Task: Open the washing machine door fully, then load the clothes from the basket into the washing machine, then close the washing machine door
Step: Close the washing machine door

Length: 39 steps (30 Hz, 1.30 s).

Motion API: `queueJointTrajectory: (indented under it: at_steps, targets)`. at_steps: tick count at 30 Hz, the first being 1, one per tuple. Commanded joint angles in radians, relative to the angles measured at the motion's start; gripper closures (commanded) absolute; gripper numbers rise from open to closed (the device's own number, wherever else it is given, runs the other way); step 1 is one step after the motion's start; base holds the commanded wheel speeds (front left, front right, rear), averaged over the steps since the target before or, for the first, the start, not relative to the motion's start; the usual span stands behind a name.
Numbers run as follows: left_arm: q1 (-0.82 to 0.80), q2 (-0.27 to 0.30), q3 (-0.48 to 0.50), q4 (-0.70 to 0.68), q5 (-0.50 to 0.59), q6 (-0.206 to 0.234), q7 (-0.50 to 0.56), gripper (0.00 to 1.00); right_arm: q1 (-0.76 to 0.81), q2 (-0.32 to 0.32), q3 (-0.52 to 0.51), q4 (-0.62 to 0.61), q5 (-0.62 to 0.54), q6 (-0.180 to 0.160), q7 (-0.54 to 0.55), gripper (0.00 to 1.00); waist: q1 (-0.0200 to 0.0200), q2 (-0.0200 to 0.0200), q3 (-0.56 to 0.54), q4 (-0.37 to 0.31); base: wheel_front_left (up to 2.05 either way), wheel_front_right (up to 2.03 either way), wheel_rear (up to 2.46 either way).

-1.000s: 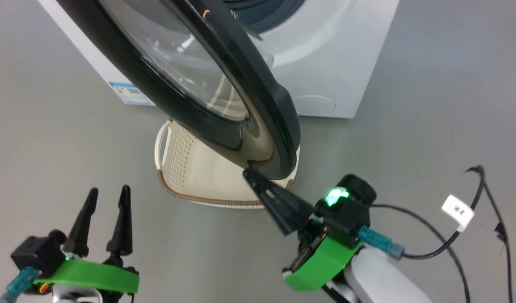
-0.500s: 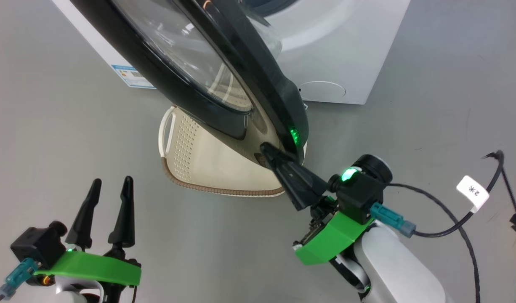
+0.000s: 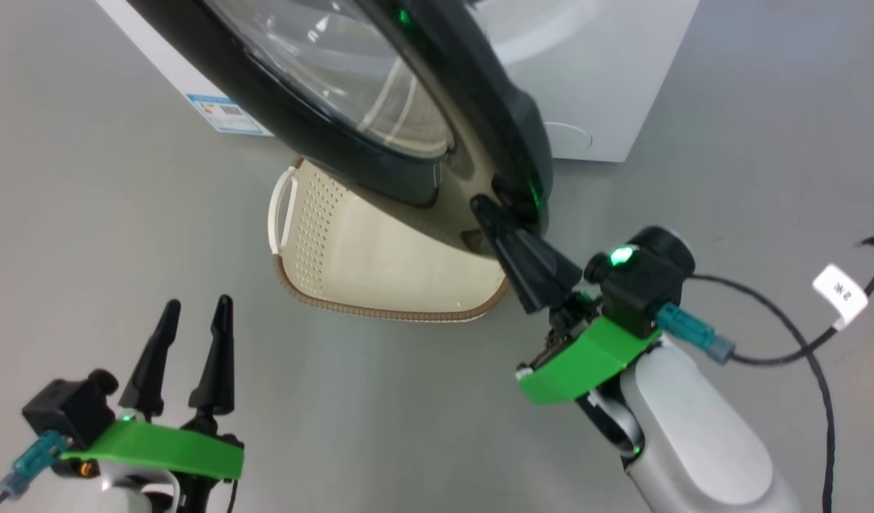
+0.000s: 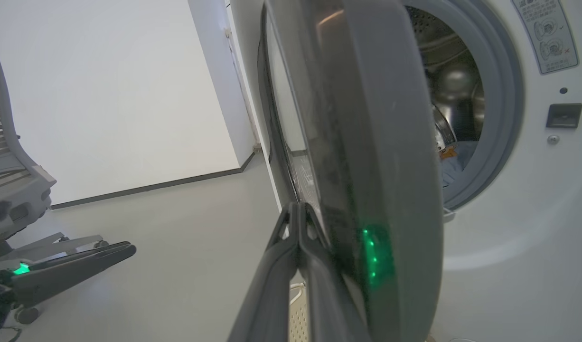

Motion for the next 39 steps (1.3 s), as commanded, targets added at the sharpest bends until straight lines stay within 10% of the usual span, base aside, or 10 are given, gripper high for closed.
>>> queueJointTrajectory:
  at_steps: [1, 39]
  targets:
    - [-0.036, 0.033, 0.031, -0.020, -0.012, -0.003, -0.006, 0.00, -0.027, 0.019, 0.004, -0.017, 0.002, 0.001, -0.004, 1.00, 0.0000, -0.0001, 0.012, 0.003, 0.00, 0.00, 0.00]
    - [-0.163, 0.039, -0.087, -0.054, -0.113, -0.003, -0.006, 0.00, -0.492, 0.019, -0.312, 0.141, -0.112, 0.001, -0.004, 1.00, 0.0000, -0.0001, 0.235, 0.086, 0.00, 0.00, 0.00]
